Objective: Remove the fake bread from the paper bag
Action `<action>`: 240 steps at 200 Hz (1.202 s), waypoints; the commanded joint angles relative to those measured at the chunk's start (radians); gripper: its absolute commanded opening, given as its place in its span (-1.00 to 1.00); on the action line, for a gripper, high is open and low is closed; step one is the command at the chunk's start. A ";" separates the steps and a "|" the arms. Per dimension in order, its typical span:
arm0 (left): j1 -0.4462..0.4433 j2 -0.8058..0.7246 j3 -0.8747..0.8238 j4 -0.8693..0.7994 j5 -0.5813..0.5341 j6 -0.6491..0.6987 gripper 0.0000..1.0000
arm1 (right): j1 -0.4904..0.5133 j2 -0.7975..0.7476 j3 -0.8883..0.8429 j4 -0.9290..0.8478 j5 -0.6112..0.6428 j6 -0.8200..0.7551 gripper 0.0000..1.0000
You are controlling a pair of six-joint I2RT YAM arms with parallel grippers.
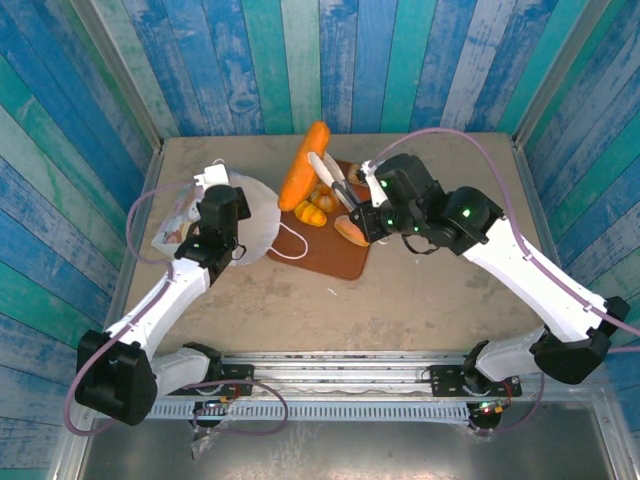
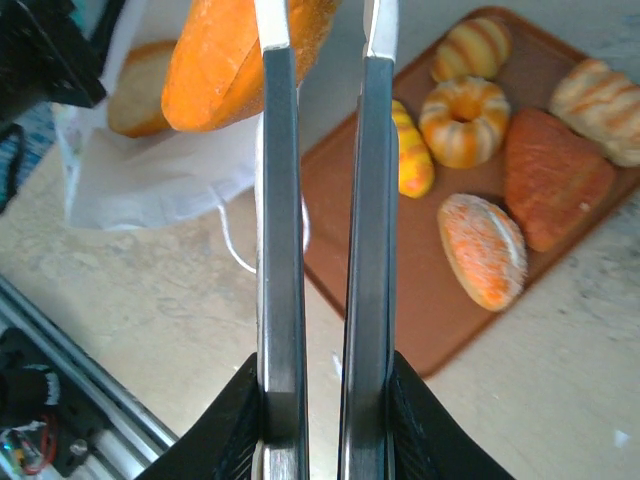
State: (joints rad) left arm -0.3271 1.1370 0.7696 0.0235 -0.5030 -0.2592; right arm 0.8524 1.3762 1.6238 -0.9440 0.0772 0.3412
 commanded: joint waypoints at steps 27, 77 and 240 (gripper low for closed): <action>0.015 -0.063 0.049 -0.050 -0.059 0.006 -0.98 | 0.001 -0.049 -0.008 -0.173 0.182 -0.051 -0.88; 0.042 -0.066 0.084 -0.105 -0.070 0.001 -0.97 | 0.064 -0.051 -0.065 -0.285 0.361 -0.002 -0.81; 0.046 -0.054 0.095 -0.120 -0.071 -0.016 -0.97 | 0.195 0.259 0.040 -0.454 0.522 -0.129 -0.58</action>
State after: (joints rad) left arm -0.2871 1.1091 0.8387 -0.0910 -0.5449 -0.2630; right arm 1.0359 1.6093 1.6192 -1.3811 0.5232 0.2478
